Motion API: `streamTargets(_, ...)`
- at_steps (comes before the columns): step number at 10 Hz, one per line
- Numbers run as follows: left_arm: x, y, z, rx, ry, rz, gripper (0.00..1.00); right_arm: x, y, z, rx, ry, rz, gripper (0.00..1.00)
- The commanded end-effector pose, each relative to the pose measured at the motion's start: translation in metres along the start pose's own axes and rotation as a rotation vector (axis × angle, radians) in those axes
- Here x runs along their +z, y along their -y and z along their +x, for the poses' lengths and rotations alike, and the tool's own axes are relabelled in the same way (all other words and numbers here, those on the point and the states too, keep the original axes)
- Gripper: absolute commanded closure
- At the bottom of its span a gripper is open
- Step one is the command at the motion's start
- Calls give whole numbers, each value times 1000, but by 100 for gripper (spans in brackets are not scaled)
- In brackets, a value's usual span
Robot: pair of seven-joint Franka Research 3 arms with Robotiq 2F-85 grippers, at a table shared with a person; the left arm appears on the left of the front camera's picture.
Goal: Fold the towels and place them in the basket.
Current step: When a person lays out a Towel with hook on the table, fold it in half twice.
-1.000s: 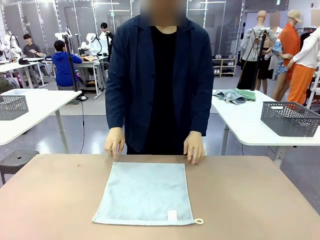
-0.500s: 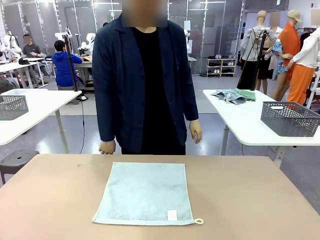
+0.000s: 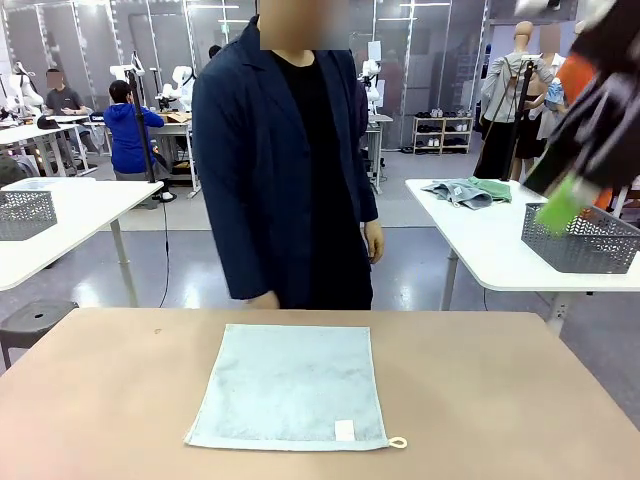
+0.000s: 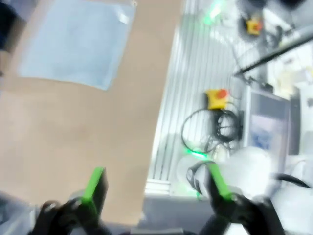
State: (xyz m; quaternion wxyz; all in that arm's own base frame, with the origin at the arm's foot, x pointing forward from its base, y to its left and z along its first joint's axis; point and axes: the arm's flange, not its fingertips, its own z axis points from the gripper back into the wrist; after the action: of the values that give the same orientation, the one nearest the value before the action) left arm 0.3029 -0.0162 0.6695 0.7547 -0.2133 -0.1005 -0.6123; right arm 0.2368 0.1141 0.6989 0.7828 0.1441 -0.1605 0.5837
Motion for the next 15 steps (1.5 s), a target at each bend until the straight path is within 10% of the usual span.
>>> streamTargets(1, -62, 15, -12, -65, -4, -111, 0, -50, -8, -10, 82, -56, 93, 0)
streamTargets(4, -154, 29, -11, -120, -89, -297, 0, -127, -17, -12, 135, -164, 231, 0)
streamTargets(6, -182, 34, -31, -215, -164, -201, 0, -160, -27, -21, 138, -204, 289, 0)
streamTargets(15, -181, 28, -22, -351, -325, 33, 0, -197, -39, -21, 248, -284, 40, 0)
